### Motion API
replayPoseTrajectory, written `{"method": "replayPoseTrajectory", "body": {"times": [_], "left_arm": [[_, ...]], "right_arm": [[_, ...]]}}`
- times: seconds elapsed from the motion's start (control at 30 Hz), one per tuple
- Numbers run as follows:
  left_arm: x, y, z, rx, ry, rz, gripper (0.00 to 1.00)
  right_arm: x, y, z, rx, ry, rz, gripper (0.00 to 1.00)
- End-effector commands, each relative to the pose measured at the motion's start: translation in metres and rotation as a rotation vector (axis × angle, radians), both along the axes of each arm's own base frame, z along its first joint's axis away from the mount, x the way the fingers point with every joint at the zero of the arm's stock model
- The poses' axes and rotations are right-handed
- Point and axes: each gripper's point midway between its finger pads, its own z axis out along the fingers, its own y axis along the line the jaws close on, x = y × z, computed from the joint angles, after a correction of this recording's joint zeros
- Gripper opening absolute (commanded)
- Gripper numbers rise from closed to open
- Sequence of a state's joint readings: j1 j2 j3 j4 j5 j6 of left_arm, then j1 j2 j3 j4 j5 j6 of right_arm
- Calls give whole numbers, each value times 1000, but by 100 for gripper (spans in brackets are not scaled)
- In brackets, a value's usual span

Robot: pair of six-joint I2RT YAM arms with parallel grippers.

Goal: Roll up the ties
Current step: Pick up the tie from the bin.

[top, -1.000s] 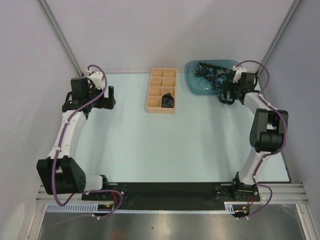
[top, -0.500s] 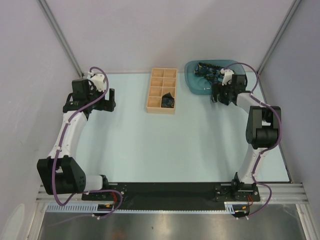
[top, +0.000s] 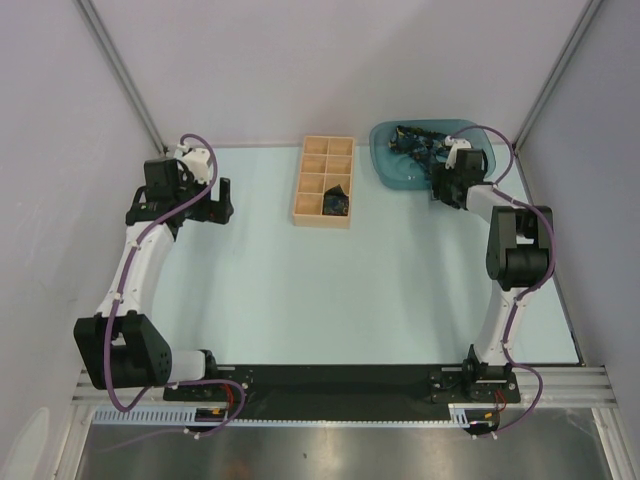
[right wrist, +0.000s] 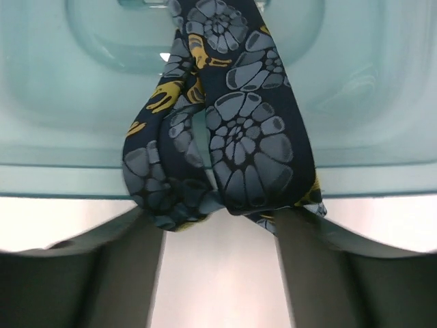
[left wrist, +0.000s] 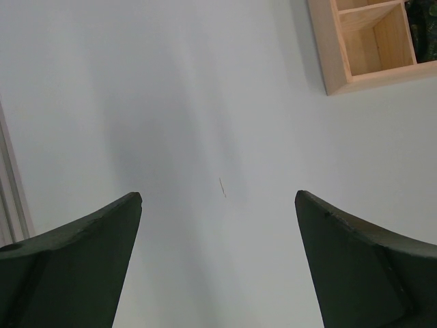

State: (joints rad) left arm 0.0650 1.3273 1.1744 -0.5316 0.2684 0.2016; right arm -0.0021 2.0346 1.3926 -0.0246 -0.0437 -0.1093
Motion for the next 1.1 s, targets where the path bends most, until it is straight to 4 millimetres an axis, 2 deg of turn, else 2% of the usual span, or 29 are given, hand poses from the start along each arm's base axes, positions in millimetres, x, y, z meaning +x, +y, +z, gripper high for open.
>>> {"method": "replayPoseTrajectory", "body": {"times": [0.0,0.07,0.1,0.2,0.3,0.37,0.4,0.43,0.5,0.53,0.63,0.67,0.73,0.77,0.83,0.9,0.97,1.0,1.03,1.07], "left_arm": [[1,-6,23,-18,-60,-23,100],[1,-6,22,-18,-60,-24,99],[1,-6,22,-18,-60,-24,100],[-1,-8,24,-25,-64,-32,99],[-1,-8,28,-28,-74,-30,99],[-1,-8,30,-31,-77,-30,99],[-1,-9,31,-35,-81,-32,99],[-2,-11,32,-41,-83,-37,99],[-2,-14,34,-55,-86,-47,100],[-2,-15,36,-60,-92,-51,100],[2,-18,42,-71,-111,-63,100],[3,-18,44,-74,-114,-63,100],[8,-19,51,-83,-120,-60,100],[9,-20,54,-88,-121,-62,100],[12,-22,62,-100,-135,-72,100],[14,-27,71,-122,-148,-89,99],[15,-30,75,-142,-154,-96,100],[16,-32,79,-150,-160,-105,99],[17,-36,80,-166,-156,-122,100],[17,-37,81,-179,-155,-123,99]], "right_arm": [[9,-5,42,16,-75,-57,53],[5,-2,51,27,-81,-42,40],[5,0,57,30,-93,-33,23],[9,-5,92,-8,-165,-28,0],[6,0,123,0,-184,7,0],[7,4,167,28,-250,26,0],[5,10,179,53,-263,43,0],[7,11,204,65,-312,46,0],[6,17,241,90,-390,72,0],[10,20,270,107,-452,74,0],[12,24,319,146,-550,81,0],[11,26,354,173,-616,82,0],[11,26,377,211,-652,69,0],[5,26,409,224,-715,73,0],[-6,22,440,244,-768,64,0],[-28,14,480,264,-846,44,0],[-46,0,505,267,-905,5,0],[-66,-5,527,265,-953,-4,0],[-78,-13,538,262,-981,-26,0],[-90,-28,550,258,-1014,-65,0]]}}
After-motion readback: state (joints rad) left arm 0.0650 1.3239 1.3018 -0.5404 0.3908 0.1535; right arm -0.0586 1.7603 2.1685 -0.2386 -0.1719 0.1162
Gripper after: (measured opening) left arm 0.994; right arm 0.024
